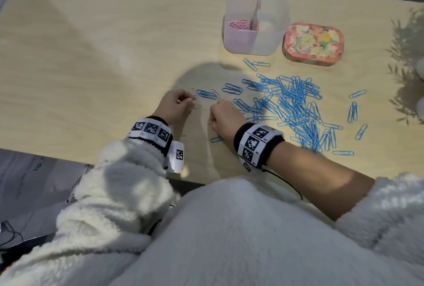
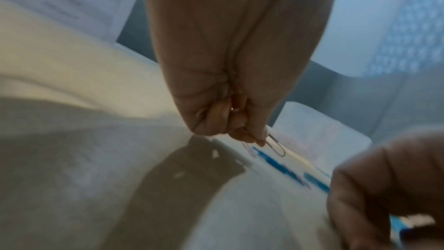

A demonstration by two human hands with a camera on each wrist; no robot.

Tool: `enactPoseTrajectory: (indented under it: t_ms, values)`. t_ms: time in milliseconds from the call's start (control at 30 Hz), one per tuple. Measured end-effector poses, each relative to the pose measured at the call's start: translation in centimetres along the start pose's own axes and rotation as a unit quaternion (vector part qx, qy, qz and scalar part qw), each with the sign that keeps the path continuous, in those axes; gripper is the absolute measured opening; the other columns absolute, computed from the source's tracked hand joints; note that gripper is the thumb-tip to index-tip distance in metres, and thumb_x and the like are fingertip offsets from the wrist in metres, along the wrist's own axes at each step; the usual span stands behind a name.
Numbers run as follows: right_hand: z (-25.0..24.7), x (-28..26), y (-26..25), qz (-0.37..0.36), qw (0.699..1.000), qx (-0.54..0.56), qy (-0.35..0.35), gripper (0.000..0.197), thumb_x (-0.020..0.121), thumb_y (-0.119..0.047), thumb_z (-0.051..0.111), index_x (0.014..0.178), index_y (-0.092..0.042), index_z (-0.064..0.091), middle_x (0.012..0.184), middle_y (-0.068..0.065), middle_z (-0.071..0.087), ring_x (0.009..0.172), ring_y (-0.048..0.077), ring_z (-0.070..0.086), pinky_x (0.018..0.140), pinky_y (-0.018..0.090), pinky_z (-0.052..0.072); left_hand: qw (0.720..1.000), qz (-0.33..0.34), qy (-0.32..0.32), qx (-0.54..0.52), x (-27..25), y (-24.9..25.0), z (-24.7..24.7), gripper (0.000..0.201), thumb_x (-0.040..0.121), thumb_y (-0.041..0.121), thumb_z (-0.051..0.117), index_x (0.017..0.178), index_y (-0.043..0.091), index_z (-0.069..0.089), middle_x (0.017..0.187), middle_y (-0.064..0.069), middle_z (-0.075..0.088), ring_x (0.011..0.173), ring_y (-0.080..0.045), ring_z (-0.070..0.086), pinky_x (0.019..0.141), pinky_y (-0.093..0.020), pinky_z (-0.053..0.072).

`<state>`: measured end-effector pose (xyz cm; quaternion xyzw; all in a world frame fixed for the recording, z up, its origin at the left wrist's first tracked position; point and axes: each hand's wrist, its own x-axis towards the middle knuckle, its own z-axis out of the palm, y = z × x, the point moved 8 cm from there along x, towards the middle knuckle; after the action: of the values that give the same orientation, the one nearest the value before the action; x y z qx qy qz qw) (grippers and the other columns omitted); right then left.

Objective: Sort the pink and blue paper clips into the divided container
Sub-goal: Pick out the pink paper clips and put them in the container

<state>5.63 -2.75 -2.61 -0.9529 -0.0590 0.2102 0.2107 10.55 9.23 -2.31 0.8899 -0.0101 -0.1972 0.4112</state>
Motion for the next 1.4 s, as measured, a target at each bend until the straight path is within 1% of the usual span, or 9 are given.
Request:
enactPoseTrajectory:
  t_ms: [167, 267, 367, 500, 567, 733, 967, 1133, 1400]
  values:
    - [-1.2, 0.3, 1.8, 0.019, 0.978, 0.209, 0.011, 0.021, 0.083, -0.001, 0.048, 0.096, -0.006, 0.064, 0.085, 0.008, 0.062, 0.078, 0.022, 0.057, 0.069, 0.024, 0.041, 0.935, -0.178, -0.013, -0.306, 1.1, -2.0, 0.0, 0.026, 0.088, 0.008, 0.036, 0.066, 0.015, 0.048, 0.061, 0.0, 0.039, 0.042, -0.007, 0.038, 0.038, -0.016, 0.022]
    - [-2.2, 1.2, 3.4, 0.115, 0.881, 0.458, 0.013, 0.025, 0.083, 0.003, 0.039, 0.077, -0.009, 0.061, 0.062, 0.007, 0.051, 0.049, 0.014, 0.049, 0.051, 0.023, 0.041, 0.907, -0.194, -0.018, -0.373, 1.6, -2.2, 0.1, 0.032, 0.091, 0.022, 0.032, 0.06, 0.018, 0.039, 0.056, 0.002, 0.041, 0.034, -0.006, 0.034, 0.036, -0.016, 0.019]
    - [-2.9, 2.5, 3.6, 0.162, 0.802, 0.574, 0.013, 0.024, 0.083, 0.0, 0.041, 0.063, -0.006, 0.052, 0.062, 0.009, 0.047, 0.045, 0.015, 0.049, 0.045, 0.024, 0.034, 0.926, -0.158, 0.003, -0.343, 2.0, -1.9, -0.2, 0.041, 0.095, 0.031, 0.042, 0.057, 0.018, 0.038, 0.054, 0.003, 0.043, 0.038, -0.006, 0.036, 0.033, -0.014, 0.023]
    - [-4.4, 4.5, 2.2, 0.048, 0.955, 0.285, 0.067, 0.012, 0.081, -0.02, 0.062, 0.072, -0.014, 0.058, 0.066, -0.001, 0.054, 0.06, 0.012, 0.05, 0.06, 0.024, 0.038, 0.953, -0.114, 0.028, -0.278, 2.2, -1.6, -0.6, 0.03, 0.096, 0.027, 0.047, 0.068, 0.016, 0.048, 0.062, -0.001, 0.045, 0.04, -0.001, 0.043, 0.037, -0.012, 0.03]
    - [-3.9, 5.0, 1.2, 0.016, 0.99, 0.126, 0.06, 0.015, 0.08, -0.028, 0.065, 0.09, -0.017, 0.063, 0.088, 0.003, 0.063, 0.081, 0.02, 0.057, 0.073, 0.03, 0.041, 0.978, -0.075, 0.045, -0.19, 2.2, -1.1, -1.2, 0.018, 0.091, 0.022, 0.055, 0.074, 0.018, 0.054, 0.06, 0.001, 0.046, 0.044, -0.002, 0.043, 0.044, -0.014, 0.035]
    - [-3.4, 6.4, 1.1, 0.034, 0.997, 0.062, 0.022, 0.019, 0.087, -0.024, 0.056, 0.1, -0.01, 0.061, 0.11, 0.012, 0.064, 0.102, 0.03, 0.058, 0.081, 0.033, 0.043, 0.997, 0.01, 0.033, 0.074, 2.2, 0.3, -1.3, 0.015, 0.08, 0.019, 0.064, 0.094, 0.02, 0.064, 0.058, 0.005, 0.044, 0.059, -0.017, 0.046, 0.062, -0.029, 0.04]
    - [-7.0, 7.0, 4.7, 0.101, 0.95, 0.278, 0.104, 0.016, 0.086, -0.019, 0.058, 0.073, -0.01, 0.058, 0.063, 0.005, 0.054, 0.06, 0.01, 0.055, 0.06, 0.021, 0.04, 0.979, 0.045, 0.002, 0.199, 2.4, 0.8, -0.7, 0.014, 0.086, 0.028, 0.058, 0.092, 0.015, 0.06, 0.077, 0.001, 0.05, 0.076, -0.02, 0.048, 0.069, -0.028, 0.038]
    - [-7.4, 5.6, 5.4, 0.112, 0.97, 0.151, 0.156, 0.013, 0.08, -0.02, 0.059, 0.089, -0.014, 0.067, 0.099, 0.007, 0.068, 0.094, 0.026, 0.061, 0.078, 0.03, 0.044, 0.992, 0.024, -0.025, 0.121, 2.1, 0.4, 0.0, 0.012, 0.087, 0.022, 0.059, 0.082, 0.012, 0.056, 0.066, 0.002, 0.051, 0.061, -0.012, 0.046, 0.061, -0.025, 0.039]
    - [-3.7, 4.2, 2.9, 0.05, 0.997, -0.003, 0.056, 0.015, 0.09, -0.02, 0.053, 0.099, -0.011, 0.061, 0.114, 0.012, 0.06, 0.102, 0.033, 0.059, 0.083, 0.039, 0.045, 0.994, -0.006, 0.01, -0.112, 2.1, 0.3, -0.7, 0.018, 0.079, 0.01, 0.069, 0.066, 0.015, 0.057, 0.067, 0.0, 0.061, 0.057, -0.004, 0.056, 0.055, -0.012, 0.045]
